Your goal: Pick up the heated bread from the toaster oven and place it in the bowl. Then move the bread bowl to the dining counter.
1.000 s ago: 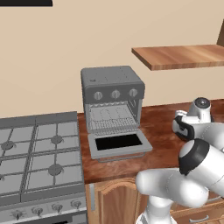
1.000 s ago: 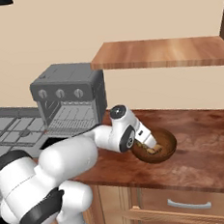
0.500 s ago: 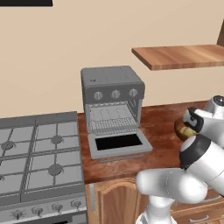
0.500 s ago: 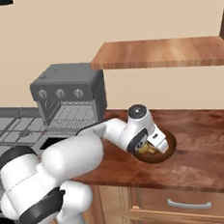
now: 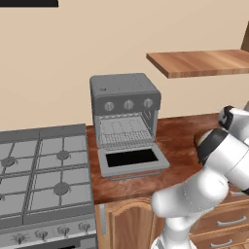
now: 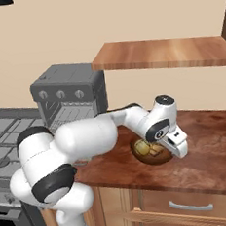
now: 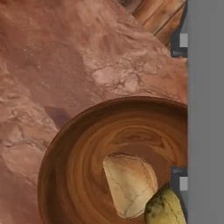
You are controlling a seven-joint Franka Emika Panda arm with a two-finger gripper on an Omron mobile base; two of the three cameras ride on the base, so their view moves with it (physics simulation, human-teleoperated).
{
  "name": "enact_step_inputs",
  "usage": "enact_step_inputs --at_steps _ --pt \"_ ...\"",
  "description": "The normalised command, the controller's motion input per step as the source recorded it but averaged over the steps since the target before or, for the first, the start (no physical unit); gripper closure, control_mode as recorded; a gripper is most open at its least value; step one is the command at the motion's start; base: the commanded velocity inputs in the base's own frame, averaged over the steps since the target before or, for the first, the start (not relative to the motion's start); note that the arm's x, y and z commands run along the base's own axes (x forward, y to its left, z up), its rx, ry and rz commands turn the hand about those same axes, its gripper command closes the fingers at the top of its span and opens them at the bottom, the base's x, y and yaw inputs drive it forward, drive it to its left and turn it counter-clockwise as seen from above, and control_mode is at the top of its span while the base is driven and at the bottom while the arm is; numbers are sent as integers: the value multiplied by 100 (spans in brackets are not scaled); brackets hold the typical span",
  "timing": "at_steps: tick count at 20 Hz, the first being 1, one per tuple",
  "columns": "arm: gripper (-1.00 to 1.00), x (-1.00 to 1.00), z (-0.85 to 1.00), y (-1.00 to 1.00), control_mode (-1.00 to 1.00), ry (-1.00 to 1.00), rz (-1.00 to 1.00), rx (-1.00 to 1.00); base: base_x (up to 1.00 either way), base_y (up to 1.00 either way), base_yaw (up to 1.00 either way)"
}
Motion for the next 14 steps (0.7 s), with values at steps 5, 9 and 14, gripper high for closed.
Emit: enact_step_inputs --at_steps 5,9,14 --pt "-100 20 -58 -5 -100 1 0 13 0 0 0" --pt "-100 13 -58 -2 -100 0 0 6 0 0 0" --pt "-100 20 -51 0 -100 0 0 1 0 0 0"
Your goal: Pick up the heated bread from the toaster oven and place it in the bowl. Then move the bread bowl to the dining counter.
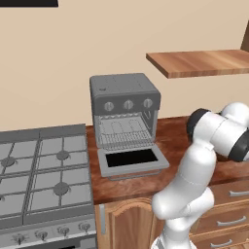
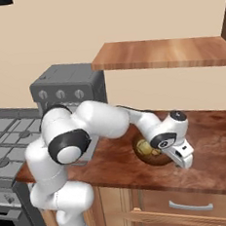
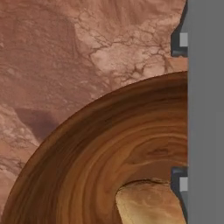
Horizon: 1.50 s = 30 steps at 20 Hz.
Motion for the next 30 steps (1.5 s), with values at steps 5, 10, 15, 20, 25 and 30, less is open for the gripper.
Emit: enact_step_inputs --at_steps 5,10,15,20,25,30 --pt "100 25 -29 0 -100 -4 0 2 0 0 0" --pt "100 0 0 0 -100 0 0 0 0 0 0" --pt "100 -5 5 28 -100 -6 -2 0 0 0 0" --pt "100 -28 50 69 -100 -14 -9 0 0 0 0" --pt "100 -48 82 92 -100 -13 -14 0 0 0 0" --pt "100 -52 96 99 -100 -9 -27 1 0 0 0"
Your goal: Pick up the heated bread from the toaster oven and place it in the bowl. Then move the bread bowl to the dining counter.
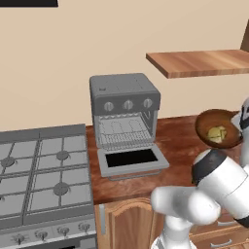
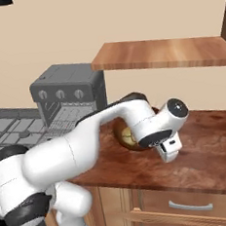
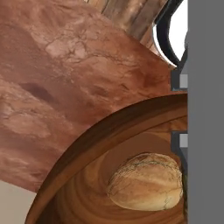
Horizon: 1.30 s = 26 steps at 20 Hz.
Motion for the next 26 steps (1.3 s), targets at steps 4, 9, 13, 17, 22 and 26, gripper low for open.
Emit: enact_step_inputs --at_steps 4,9,13,17,22,26 --pt "100 -14 77 94 -100 -1 -40 8 0 0 0" --pt "100 -16 49 66 -100 4 -30 35 0 0 0" --pt "100 -15 24 4 -100 4 -6 33 0 0 0" --pt "100 0 0 0 100 0 0 0 -7 0 0" --pt "100 0 0 0 100 0 0 0 -96 -30 34" --pt "100 0 0 0 100 0 0 0 -92 -27 81"
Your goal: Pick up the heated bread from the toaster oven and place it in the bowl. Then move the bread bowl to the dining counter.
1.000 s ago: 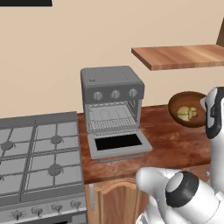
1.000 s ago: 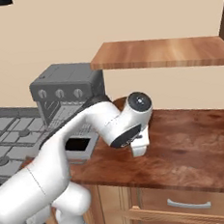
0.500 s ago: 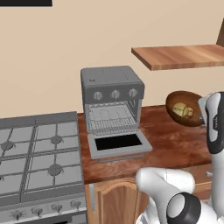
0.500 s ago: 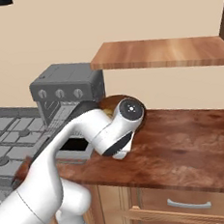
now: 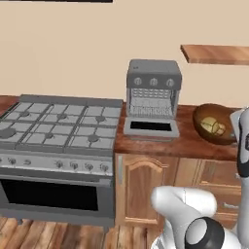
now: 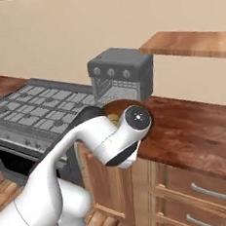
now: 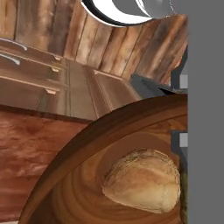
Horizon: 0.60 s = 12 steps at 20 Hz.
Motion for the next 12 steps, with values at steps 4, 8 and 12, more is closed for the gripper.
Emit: enact_step_inputs --at_steps 4,8,12 --pt "100 0 0 0 100 0 0 0 -16 -1 100" --pt "100 0 0 0 100 0 0 0 0 0 100" --pt "100 0 0 0 100 0 0 0 0 12 99"
